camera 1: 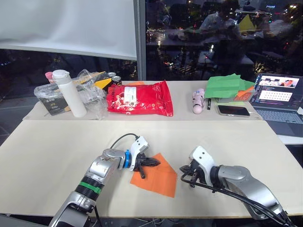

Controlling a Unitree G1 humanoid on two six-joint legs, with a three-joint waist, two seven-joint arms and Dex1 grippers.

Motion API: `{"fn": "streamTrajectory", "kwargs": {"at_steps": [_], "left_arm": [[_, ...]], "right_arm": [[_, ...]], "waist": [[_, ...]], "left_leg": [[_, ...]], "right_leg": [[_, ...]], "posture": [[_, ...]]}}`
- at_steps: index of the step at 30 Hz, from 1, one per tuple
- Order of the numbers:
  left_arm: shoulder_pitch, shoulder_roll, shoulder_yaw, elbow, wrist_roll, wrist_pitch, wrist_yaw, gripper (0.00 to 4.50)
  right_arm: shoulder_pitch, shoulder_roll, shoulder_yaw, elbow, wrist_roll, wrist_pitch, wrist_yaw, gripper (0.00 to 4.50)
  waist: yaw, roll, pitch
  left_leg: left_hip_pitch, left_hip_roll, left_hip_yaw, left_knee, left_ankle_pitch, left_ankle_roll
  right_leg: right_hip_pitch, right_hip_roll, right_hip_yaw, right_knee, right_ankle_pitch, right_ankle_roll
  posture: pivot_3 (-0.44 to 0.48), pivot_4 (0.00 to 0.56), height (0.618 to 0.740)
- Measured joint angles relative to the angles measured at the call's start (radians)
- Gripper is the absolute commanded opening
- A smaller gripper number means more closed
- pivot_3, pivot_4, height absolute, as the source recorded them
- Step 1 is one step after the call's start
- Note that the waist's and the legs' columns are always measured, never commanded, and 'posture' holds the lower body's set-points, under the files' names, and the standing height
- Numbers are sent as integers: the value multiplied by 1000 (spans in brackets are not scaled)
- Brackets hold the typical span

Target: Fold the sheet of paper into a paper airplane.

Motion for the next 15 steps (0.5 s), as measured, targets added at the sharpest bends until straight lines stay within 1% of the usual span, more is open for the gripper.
{"fn": "streamTrajectory", "kwargs": {"at_steps": [1, 7, 11, 13, 14, 15], "left_arm": [[0, 0, 0, 0, 0, 0, 0, 18], [0, -1, -2, 0, 3, 1, 1, 18], [0, -1, -2, 0, 4, -1, 1, 18], [0, -1, -2, 0, 6, -3, 1, 0], [0, -2, -3, 0, 6, -5, 1, 0], [0, -3, -3, 0, 6, -6, 1, 0]], "right_arm": [[-2, -3, 5, -2, -2, 0, 2, 0], [-69, -106, 152, -33, -122, -70, 44, 0], [-73, -104, 153, -32, -145, -78, 50, 0], [-60, -71, 113, -29, -111, -42, 48, 589], [-50, -51, 79, -29, -77, -4, 48, 798], [-45, -41, 59, -30, -55, 19, 49, 1227]], "waist": [[0, 0, 0], [0, -1, 0], [0, -2, -1], [0, -3, 0], [1, -3, -1], [1, -3, 0]], "left_leg": [[0, 0, 0, 0, 0, 0], [1, 0, 0, 0, 0, 0], [1, 0, 0, 0, 0, 0], [1, 0, 0, 0, 0, 0], [0, 0, 0, 0, 0, 0], [0, 0, 0, 0, 0, 0]], "right_leg": [[0, 0, 0, 0, 0, 0], [-2, 0, 0, -1, 0, 0], [-1, 0, 0, -1, 0, 0], [0, 0, 0, 0, 0, 0], [0, 0, 0, 0, 0, 0], [0, 0, 0, 0, 0, 0]], "posture": [[0, 150, 712], [0, 150, 712], [0, 150, 712], [0, 150, 712], [0, 150, 712], [0, 150, 712]]}}
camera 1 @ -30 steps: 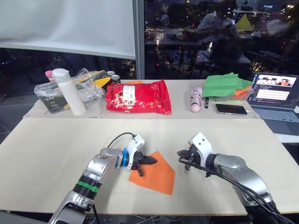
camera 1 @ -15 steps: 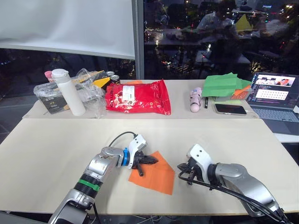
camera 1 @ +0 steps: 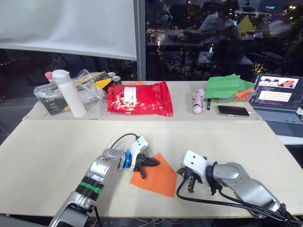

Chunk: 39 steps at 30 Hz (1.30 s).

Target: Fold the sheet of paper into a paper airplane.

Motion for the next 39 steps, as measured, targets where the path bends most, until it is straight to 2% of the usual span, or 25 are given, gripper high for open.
{"fn": "streamTrajectory", "kwargs": {"at_steps": [4, 7, 14, 39], "left_arm": [[1, -4, -5, 0, 1, -10, 1, 0], [1, -6, -5, 0, 6, -13, 5, 0], [8, -12, -5, -1, 9, -26, 9, 0], [21, -12, -6, -13, 11, -34, 20, 0]], "right_arm": [[52, 23, -126, -29, 117, 110, 6, 2538], [72, 89, -207, -42, 233, 215, 5, 2538], [86, 164, -243, -29, 336, 321, -44, 2538], [62, 178, -255, 0, 405, 337, -135, 2538]], "waist": [[6, 0, 0], [7, 0, 0], [11, 1, 0], [12, 1, -1]], "left_leg": [[-1, 0, 0, 0, 0, 0], [0, 0, 0, 0, 0, 0], [0, 0, 0, 0, 0, 0], [0, 0, 0, -1, 0, 0]], "right_leg": [[0, 0, 0, 0, 0, 0], [0, 0, 0, 0, 0, 0], [-1, 0, 0, 0, 0, 0], [-1, 0, 0, -1, 0, 0]], "posture": [[0, 150, 712], [0, 150, 712], [0, 150, 712], [0, 150, 712]]}}
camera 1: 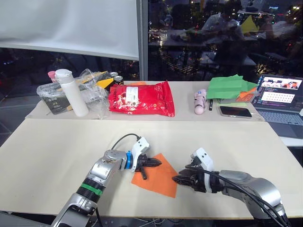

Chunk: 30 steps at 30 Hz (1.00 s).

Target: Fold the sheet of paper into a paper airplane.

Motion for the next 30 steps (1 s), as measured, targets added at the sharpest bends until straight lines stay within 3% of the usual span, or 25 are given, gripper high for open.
{"fn": "streamTrajectory", "kwargs": {"at_steps": [14, 30], "left_arm": [[4, 0, 1, -9, 2, 0, 5, 0], [5, 5, 4, -11, 2, -1, 5, 0]], "right_arm": [[8, 84, -122, 83, 196, 28, 13, 2538], [-60, 186, -155, 204, 308, 25, 1, 2538]], "waist": [[1, 0, 0], [-1, 1, 0]], "left_leg": [[-1, 0, 0, -1, 0, 0], [-1, 0, 0, -1, 0, 0]], "right_leg": [[0, 0, 0, 0, 0, 0], [-1, 0, 0, 0, 0, 0]], "posture": [[0, 150, 712], [0, 150, 712]]}}
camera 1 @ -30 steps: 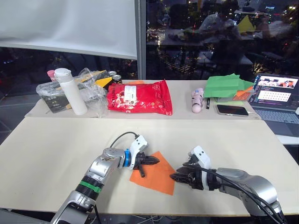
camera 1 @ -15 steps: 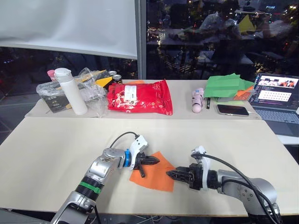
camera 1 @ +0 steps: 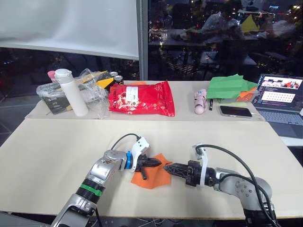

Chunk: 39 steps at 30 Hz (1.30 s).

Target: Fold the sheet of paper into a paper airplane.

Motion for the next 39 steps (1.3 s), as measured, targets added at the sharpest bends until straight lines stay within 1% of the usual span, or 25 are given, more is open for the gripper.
{"fn": "streamTrajectory", "kwargs": {"at_steps": [4, 9, 16, 20, 29, 33, 39], "left_arm": [[0, 3, 1, 0, 0, 0, 0, 0], [0, 6, 2, -1, 0, 0, 0, 0], [0, 11, 4, -1, 0, 1, 0, 0], [0, 14, 5, -1, 0, 1, 0, 0], [0, 18, 5, -6, 0, 3, 0, 0], [0, 18, 5, -6, 0, 4, 0, 0], [3, 19, 5, -9, 0, 4, 3, 0]], "right_arm": [[-34, 27, -25, 20, 26, 0, -18, 2538], [-34, 45, -42, 56, 54, -1, -25, 2538], [-24, 49, -38, 74, 56, -8, -27, 2538], [-21, 81, -37, 74, 57, -21, -35, 2538], [-24, 113, -36, 104, 59, -28, -36, 2538], [-34, 128, -40, 141, 72, -27, -37, 2538], [-71, 133, -65, 256, 118, 3, -40, 2538]], "waist": [[-4, 0, 0], [-10, 0, 0], [-17, 0, 0], [-18, 1, 0], [-18, 1, 0], [-19, 1, 0], [-19, 1, 0]], "left_leg": [[0, 0, 0, 0, 0, 0], [0, 0, 0, 0, 0, 0], [0, 0, 0, 0, 0, 0], [0, 0, 0, 0, 0, 0], [0, 0, 0, 0, 0, 0], [0, 0, 0, -1, 0, 0], [0, 0, 0, -1, 0, 0]], "right_leg": [[0, 0, 0, 0, 0, 0], [0, 0, 0, 0, 0, 0], [0, 0, 0, 0, 0, 0], [0, 0, 0, 1, 0, 0], [0, 0, 0, 0, 0, 0], [0, 0, 0, 0, 0, 0], [0, 0, 0, 1, 0, 0]], "posture": [[0, 150, 712], [0, 150, 712], [0, 150, 712], [0, 150, 712], [0, 150, 712], [0, 150, 712], [0, 150, 712]]}}
